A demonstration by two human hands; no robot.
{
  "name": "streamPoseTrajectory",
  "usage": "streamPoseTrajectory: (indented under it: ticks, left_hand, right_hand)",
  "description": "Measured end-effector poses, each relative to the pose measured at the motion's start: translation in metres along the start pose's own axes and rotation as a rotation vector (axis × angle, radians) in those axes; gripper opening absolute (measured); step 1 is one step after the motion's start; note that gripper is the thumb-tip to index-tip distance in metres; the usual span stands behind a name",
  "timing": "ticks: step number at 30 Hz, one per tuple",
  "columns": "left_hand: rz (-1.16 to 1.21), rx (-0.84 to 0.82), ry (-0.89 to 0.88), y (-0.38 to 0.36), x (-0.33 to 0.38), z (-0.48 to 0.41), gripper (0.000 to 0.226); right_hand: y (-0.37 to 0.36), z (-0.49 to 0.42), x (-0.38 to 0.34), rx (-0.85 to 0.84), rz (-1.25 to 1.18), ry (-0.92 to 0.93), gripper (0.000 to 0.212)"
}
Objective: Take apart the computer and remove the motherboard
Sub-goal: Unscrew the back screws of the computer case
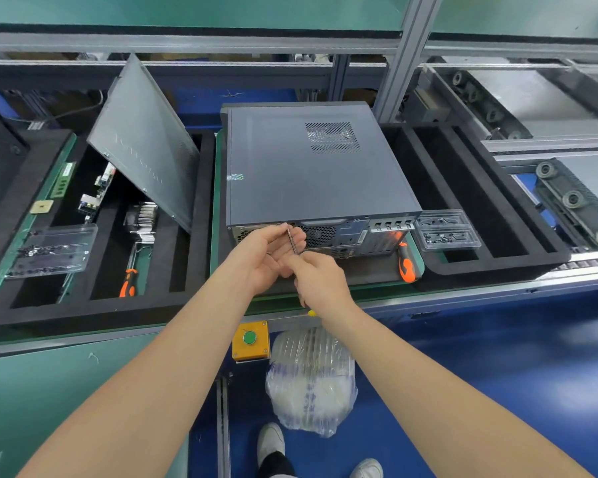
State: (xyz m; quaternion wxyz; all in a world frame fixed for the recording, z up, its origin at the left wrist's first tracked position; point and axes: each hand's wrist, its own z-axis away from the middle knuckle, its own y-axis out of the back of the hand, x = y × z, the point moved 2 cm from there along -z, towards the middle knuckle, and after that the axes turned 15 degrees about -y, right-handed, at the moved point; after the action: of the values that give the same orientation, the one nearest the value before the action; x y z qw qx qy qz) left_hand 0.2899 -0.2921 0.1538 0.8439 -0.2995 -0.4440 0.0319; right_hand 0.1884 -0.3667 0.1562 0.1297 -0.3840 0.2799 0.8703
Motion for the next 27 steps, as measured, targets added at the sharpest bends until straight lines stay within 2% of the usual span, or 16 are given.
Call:
streamPoseTrajectory:
  ticks: [2, 5, 8, 10, 12, 13, 17, 19, 20, 23, 24, 26, 27]
  left_hand:
    - [-0.024, -0.009, 0.026, 0.0, 0.001, 0.001, 0.02]
    - [-0.019, -0.02, 0.016, 0.0, 0.001, 0.001, 0.025]
    - [-0.021, -0.041, 0.003, 0.001, 0.003, 0.002, 0.026]
    - [-0.068, -0.067, 0.003, 0.002, 0.005, 0.001, 0.025]
    - [-0.117, -0.084, -0.002, 0.004, 0.005, 0.001, 0.022]
    - [-0.139, -0.089, -0.008, 0.005, 0.005, 0.0, 0.02]
    - [-0.16, -0.092, -0.031, 0.007, 0.003, -0.003, 0.018]
    - [-0.168, -0.09, -0.044, 0.006, 0.001, -0.003, 0.023]
    - [-0.172, -0.083, -0.052, 0.006, 0.0, -0.003, 0.024]
    - [-0.17, -0.037, -0.082, 0.003, -0.003, -0.003, 0.029]
    - [-0.166, -0.023, -0.092, 0.003, -0.003, -0.004, 0.03]
    - [-0.171, -0.011, -0.108, 0.003, -0.003, -0.005, 0.031]
    - [-0.173, -0.013, -0.11, 0.002, -0.003, -0.006, 0.03]
  right_hand:
    - [-0.004, 0.003, 0.002, -0.263, -0.316, -0.221, 0.033]
    - [-0.006, 0.005, 0.008, -0.533, -0.619, -0.377, 0.028]
    - [-0.004, 0.004, 0.009, -0.684, -0.764, -0.396, 0.025]
    - [-0.003, 0.004, 0.006, -0.691, -0.786, -0.37, 0.024]
    - [-0.002, 0.003, 0.005, -0.616, -0.721, -0.335, 0.024]
    - [-0.001, 0.002, 0.005, -0.519, -0.62, -0.286, 0.024]
    - [0.007, 0.001, 0.006, 0.093, 0.184, 0.138, 0.018]
    - [0.004, 0.005, 0.002, 0.278, 0.502, 0.287, 0.014]
    - [0.002, 0.005, 0.002, 0.343, 0.609, 0.333, 0.019]
    - [-0.002, 0.005, 0.001, 0.408, 0.663, 0.401, 0.03]
    - [0.0, 0.005, 0.0, 0.377, 0.609, 0.405, 0.028]
    - [0.007, 0.003, 0.0, 0.26, 0.416, 0.382, 0.009]
    - [0.009, 0.001, 0.002, 0.167, 0.27, 0.315, 0.013]
